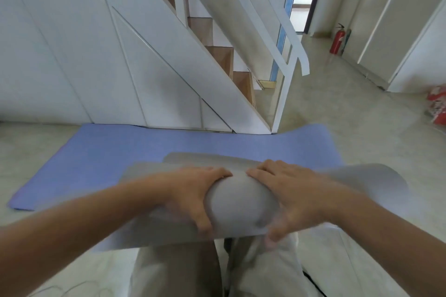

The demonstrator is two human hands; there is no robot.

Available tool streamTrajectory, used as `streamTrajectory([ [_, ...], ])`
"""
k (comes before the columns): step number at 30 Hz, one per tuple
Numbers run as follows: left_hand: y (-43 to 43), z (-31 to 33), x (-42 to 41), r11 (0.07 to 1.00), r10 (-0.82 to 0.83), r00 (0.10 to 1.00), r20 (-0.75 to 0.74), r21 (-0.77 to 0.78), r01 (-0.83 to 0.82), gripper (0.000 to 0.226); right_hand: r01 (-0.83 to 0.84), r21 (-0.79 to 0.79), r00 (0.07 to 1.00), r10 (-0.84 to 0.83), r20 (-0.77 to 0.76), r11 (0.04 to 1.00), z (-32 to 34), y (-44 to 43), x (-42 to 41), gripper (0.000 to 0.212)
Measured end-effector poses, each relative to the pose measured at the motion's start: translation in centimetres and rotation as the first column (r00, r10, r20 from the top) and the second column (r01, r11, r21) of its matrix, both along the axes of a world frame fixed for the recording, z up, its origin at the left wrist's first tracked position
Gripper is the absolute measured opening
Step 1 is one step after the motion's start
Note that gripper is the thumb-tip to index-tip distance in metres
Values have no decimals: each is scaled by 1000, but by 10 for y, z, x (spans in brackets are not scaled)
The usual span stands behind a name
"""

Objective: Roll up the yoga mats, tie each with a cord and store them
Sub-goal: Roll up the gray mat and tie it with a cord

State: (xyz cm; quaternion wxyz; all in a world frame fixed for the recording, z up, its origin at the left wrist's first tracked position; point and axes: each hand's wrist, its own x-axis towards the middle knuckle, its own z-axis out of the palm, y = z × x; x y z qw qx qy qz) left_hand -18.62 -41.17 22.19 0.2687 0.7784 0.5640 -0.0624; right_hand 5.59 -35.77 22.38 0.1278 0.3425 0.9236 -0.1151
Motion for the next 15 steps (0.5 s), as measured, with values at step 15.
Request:
streamTrajectory([
  [15, -15, 23, -15, 988, 124, 991, 57, -103, -117, 106, -61, 457, 975, 152, -163, 887, -23, -26, -3, 108],
])
